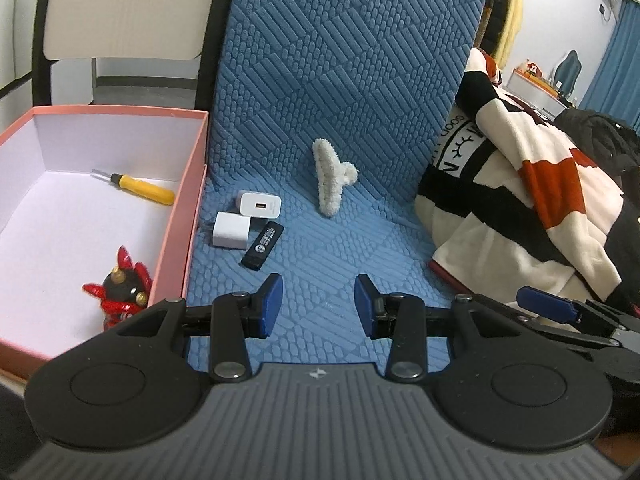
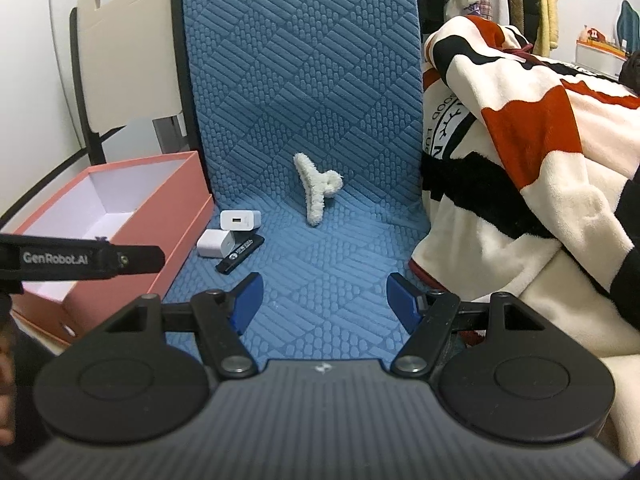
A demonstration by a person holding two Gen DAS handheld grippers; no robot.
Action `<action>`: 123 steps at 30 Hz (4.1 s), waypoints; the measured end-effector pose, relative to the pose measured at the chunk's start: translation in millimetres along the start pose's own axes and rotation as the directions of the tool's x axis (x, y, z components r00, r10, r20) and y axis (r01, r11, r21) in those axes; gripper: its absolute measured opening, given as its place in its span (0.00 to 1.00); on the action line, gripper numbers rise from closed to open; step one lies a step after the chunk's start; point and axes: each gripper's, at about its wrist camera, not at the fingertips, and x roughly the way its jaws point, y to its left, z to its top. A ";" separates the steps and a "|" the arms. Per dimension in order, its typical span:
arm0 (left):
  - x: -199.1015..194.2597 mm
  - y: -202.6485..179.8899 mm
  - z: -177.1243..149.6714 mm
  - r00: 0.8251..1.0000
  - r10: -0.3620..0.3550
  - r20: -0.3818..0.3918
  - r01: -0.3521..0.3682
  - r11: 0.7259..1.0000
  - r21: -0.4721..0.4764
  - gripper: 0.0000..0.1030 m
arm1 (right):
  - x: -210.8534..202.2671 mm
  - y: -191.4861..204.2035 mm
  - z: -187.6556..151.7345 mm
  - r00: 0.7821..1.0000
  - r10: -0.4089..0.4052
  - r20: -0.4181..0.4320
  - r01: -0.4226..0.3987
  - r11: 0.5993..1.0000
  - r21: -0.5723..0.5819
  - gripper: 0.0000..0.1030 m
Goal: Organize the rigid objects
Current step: 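Move the left tool to the white charger while the right tool approaches the fuzzy clip, then grasp the white charger with the left gripper while the right gripper grasps the fuzzy clip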
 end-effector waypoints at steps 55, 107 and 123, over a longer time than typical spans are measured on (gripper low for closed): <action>220.1 16.9 74.2 0.970 0.237 -0.063 -0.227 0.965 0.132 0.63 | 260.9 -34.0 86.9 0.951 0.239 -0.198 -0.193 0.955 0.225 0.44; 161.3 -0.4 47.3 0.996 0.065 -0.052 -0.059 0.992 0.112 0.55 | 186.2 5.5 27.6 0.938 0.051 -0.343 0.004 0.987 0.158 0.14; 105.1 1.0 3.6 0.994 0.024 -0.102 -0.018 0.998 0.067 0.55 | 100.1 26.0 -24.7 0.934 0.056 -0.352 0.003 0.986 0.167 0.14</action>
